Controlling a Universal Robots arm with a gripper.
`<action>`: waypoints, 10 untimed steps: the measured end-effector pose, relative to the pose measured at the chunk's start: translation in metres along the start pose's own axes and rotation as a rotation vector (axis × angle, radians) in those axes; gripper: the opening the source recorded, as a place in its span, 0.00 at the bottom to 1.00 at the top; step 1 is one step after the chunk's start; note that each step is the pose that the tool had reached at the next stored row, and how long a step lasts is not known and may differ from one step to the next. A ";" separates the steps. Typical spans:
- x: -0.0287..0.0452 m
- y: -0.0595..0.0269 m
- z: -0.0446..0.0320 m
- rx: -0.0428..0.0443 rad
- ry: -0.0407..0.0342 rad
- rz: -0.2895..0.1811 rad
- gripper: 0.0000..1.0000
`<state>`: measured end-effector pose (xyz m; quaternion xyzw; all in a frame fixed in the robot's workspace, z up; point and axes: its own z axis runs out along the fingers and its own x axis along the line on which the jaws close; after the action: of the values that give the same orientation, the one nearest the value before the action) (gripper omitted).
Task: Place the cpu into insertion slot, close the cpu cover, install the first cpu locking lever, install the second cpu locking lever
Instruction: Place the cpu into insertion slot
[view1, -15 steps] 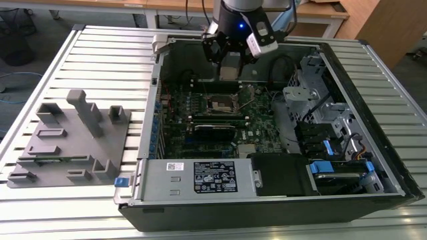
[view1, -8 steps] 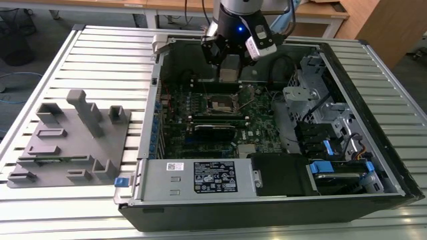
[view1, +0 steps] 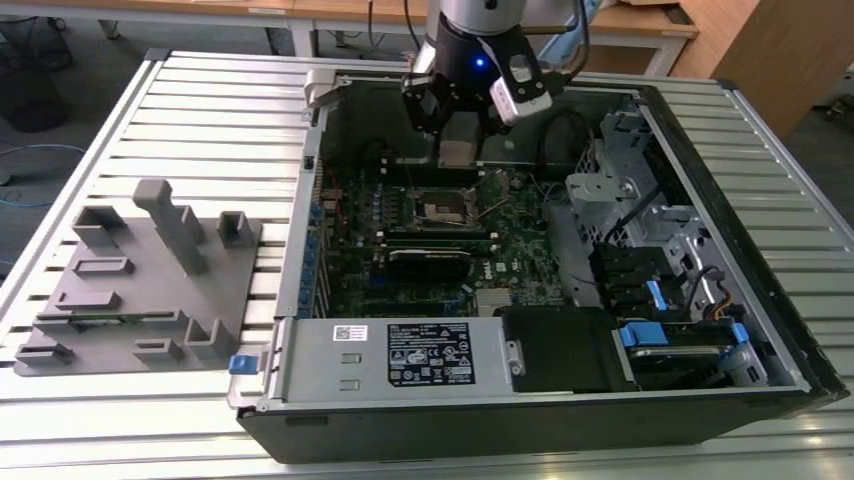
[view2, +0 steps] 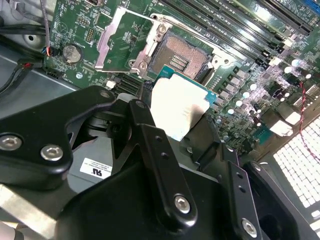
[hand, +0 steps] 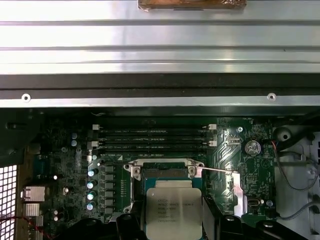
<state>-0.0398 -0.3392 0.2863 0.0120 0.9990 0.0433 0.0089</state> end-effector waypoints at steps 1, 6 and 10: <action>0.0000 -0.0001 0.0006 0.0000 -0.0002 0.000 0.54; 0.0001 -0.0004 0.0036 -0.0001 -0.0013 0.000 0.54; 0.0002 -0.0007 0.0065 -0.0002 -0.0028 0.000 0.54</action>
<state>-0.0399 -0.3394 0.2797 0.0119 0.9989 0.0434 0.0103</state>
